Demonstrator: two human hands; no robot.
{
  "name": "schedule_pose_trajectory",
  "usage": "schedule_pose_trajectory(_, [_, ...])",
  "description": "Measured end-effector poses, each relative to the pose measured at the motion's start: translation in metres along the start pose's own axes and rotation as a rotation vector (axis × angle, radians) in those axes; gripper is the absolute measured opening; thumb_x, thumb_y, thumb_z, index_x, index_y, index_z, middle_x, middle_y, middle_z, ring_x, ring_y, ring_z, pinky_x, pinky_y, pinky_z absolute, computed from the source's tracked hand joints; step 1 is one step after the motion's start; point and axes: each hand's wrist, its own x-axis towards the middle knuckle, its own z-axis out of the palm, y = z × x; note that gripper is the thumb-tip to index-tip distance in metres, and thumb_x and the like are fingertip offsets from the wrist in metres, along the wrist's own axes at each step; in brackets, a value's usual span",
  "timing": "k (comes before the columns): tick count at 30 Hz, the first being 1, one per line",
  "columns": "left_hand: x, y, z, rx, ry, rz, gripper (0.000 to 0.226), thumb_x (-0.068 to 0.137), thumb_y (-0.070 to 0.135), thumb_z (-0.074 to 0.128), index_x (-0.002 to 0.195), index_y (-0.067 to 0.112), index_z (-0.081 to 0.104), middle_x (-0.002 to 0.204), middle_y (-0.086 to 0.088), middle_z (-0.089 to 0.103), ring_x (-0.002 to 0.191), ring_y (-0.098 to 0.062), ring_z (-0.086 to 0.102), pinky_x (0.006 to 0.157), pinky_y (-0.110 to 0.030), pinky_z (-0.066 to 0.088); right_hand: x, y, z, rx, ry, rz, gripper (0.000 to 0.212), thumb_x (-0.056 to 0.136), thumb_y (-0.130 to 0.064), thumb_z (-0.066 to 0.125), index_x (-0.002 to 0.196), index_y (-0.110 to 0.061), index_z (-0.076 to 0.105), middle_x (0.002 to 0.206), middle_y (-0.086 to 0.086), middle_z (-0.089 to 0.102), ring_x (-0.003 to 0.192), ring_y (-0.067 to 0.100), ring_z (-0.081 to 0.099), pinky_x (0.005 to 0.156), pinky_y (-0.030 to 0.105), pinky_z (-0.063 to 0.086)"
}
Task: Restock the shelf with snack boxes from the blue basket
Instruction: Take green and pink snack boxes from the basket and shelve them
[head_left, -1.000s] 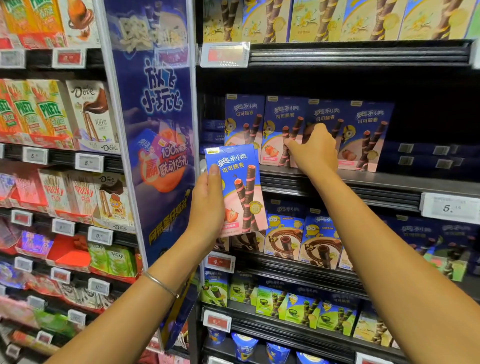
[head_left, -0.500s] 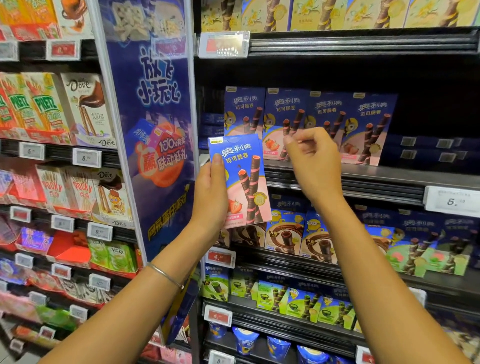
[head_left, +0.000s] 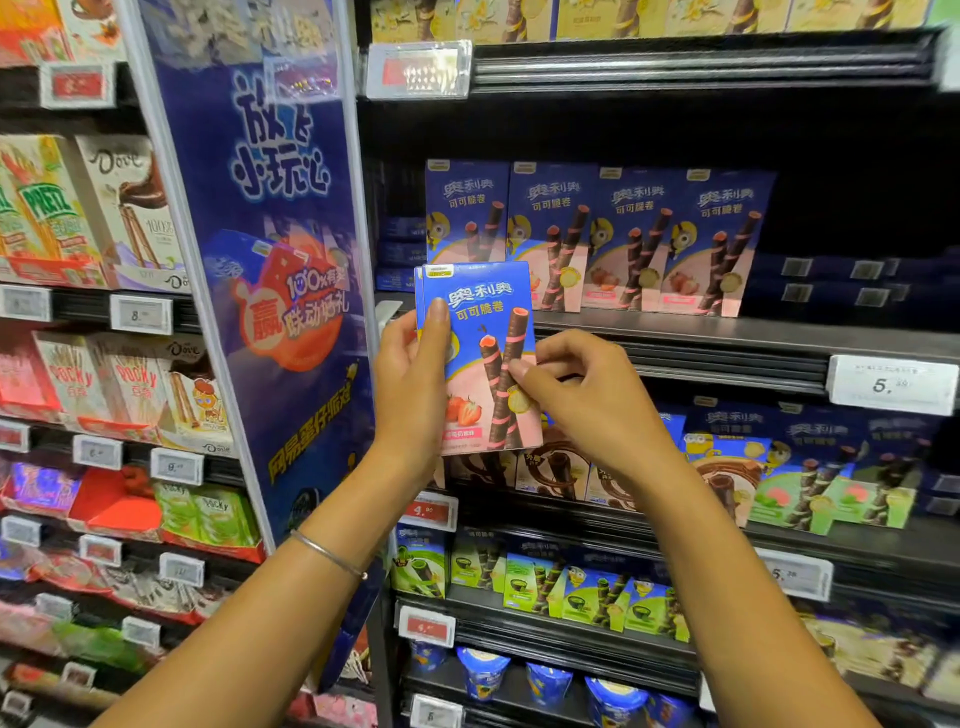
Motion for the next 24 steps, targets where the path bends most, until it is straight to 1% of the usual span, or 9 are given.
schedule_pose_trajectory(2, [-0.002,0.003,0.003,-0.028,-0.017,-0.019,0.047,0.111,0.037,0.050,0.126,-0.007,0.058,0.110,-0.020,0.077,0.094,-0.028,0.077,0.079,-0.041,0.062,-0.002,-0.002,-0.004,0.050,-0.004,0.011,0.021,0.089,-0.029,0.075,0.104,-0.016,0.069,0.085,0.001,0.076,0.080,0.017,0.075,0.077,0.052,0.061])
schedule_pose_trajectory(4, [-0.002,0.006,0.006,-0.077,-0.037,-0.027,0.057,0.111,0.042,0.045,0.133,-0.010,0.054,0.122,-0.026,0.074,0.106,-0.039,0.074,0.088,-0.048,0.061,-0.002,-0.003,-0.009,0.083,0.009,0.013,0.022,0.090,-0.025,0.074,0.109,-0.015,0.069,0.083,0.002,0.076,0.080,0.018,0.075,0.078,0.055,0.061])
schedule_pose_trajectory(7, [0.003,0.002,0.007,-0.066,-0.014,-0.015,0.041,0.113,0.035,0.046,0.120,-0.004,0.056,0.105,-0.012,0.074,0.092,-0.019,0.073,0.078,-0.034,0.060,0.001,-0.008,-0.021,0.088,0.072,0.012,0.027,0.092,-0.022,0.072,0.116,-0.012,0.067,0.086,0.005,0.075,0.088,0.022,0.073,0.084,0.055,0.058])
schedule_pose_trajectory(10, [0.009,-0.004,0.007,0.042,0.021,0.009,0.030,0.110,0.020,0.055,0.128,-0.003,0.056,0.097,0.001,0.068,0.072,0.000,0.066,0.062,-0.023,0.054,0.009,-0.012,-0.041,0.105,0.150,-0.005,0.023,0.093,-0.017,0.070,0.115,-0.012,0.065,0.093,0.013,0.074,0.096,0.030,0.072,0.085,0.057,0.058])
schedule_pose_trajectory(13, [0.011,-0.006,0.009,0.091,0.036,0.017,0.036,0.109,0.021,0.058,0.136,-0.002,0.053,0.106,-0.004,0.064,0.080,-0.009,0.062,0.071,-0.035,0.051,0.020,-0.015,-0.066,0.112,0.267,-0.041,0.018,0.094,-0.015,0.069,0.111,-0.014,0.066,0.096,0.013,0.072,0.093,0.030,0.073,0.081,0.058,0.060])
schedule_pose_trajectory(16, [0.012,-0.008,0.011,0.073,0.050,0.004,0.036,0.109,0.021,0.058,0.136,-0.001,0.054,0.114,-0.015,0.068,0.091,-0.020,0.066,0.074,-0.038,0.051,0.036,-0.014,-0.089,0.108,0.386,-0.069,0.010,0.091,-0.018,0.070,0.100,-0.021,0.069,0.089,0.008,0.075,0.086,0.025,0.075,0.079,0.057,0.061])
schedule_pose_trajectory(18, [0.011,-0.010,0.012,0.065,0.045,-0.003,0.034,0.109,0.021,0.058,0.135,0.000,0.054,0.116,-0.015,0.070,0.096,-0.024,0.069,0.077,-0.039,0.052,0.052,-0.010,-0.100,0.083,0.466,-0.039,0.016,0.085,-0.026,0.070,0.100,-0.022,0.069,0.090,0.007,0.076,0.087,0.024,0.075,0.082,0.057,0.060])
schedule_pose_trajectory(22, [0.013,-0.012,0.015,0.034,0.036,0.002,0.033,0.109,0.022,0.059,0.135,0.003,0.055,0.125,-0.015,0.072,0.098,-0.020,0.072,0.079,-0.035,0.058,0.081,0.002,-0.114,0.012,0.559,0.019,0.023,0.079,-0.031,0.068,0.101,-0.024,0.069,0.092,0.007,0.076,0.090,0.023,0.074,0.085,0.053,0.059])
schedule_pose_trajectory(24, [0.014,-0.013,0.017,0.031,0.034,-0.001,0.035,0.108,0.023,0.060,0.137,0.005,0.054,0.129,-0.016,0.070,0.090,-0.011,0.074,0.068,-0.025,0.058,0.092,0.010,-0.112,-0.036,0.552,0.042,0.025,0.079,-0.029,0.068,0.102,-0.020,0.070,0.091,0.009,0.076,0.091,0.025,0.074,0.087,0.052,0.059])
